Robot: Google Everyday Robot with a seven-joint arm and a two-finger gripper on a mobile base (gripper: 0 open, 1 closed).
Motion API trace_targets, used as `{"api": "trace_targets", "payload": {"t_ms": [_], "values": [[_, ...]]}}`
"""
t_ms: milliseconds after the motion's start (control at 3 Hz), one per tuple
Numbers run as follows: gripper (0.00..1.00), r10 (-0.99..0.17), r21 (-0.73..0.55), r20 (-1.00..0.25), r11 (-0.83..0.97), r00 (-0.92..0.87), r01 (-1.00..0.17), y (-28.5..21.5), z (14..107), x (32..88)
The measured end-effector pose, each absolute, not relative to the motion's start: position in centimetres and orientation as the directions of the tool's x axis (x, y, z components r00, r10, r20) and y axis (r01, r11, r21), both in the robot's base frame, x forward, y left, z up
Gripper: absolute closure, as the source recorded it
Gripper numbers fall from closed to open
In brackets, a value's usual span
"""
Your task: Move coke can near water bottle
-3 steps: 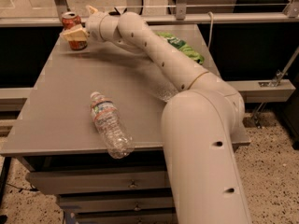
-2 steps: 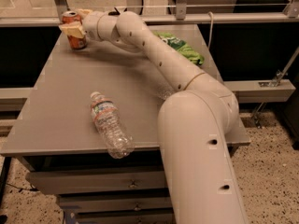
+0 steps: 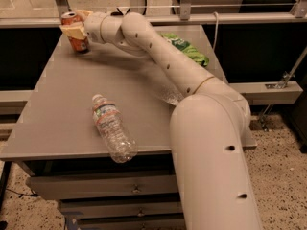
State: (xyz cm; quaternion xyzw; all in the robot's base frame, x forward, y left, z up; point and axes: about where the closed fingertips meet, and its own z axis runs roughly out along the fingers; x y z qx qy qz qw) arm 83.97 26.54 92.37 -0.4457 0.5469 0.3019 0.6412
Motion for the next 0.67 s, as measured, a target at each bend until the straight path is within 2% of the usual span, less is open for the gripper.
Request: {"api": "trace_targets", "payload": {"t_ms": [333, 667], "values": [[1.00, -0.070, -0.266, -0.963, 0.402, 0.260, -0.876, 24.6, 93.9, 81.3], [1.00, -0.040, -0.298, -0.952, 0.369, 0.305, -0.881, 21.4, 94.8, 77.5]]}}
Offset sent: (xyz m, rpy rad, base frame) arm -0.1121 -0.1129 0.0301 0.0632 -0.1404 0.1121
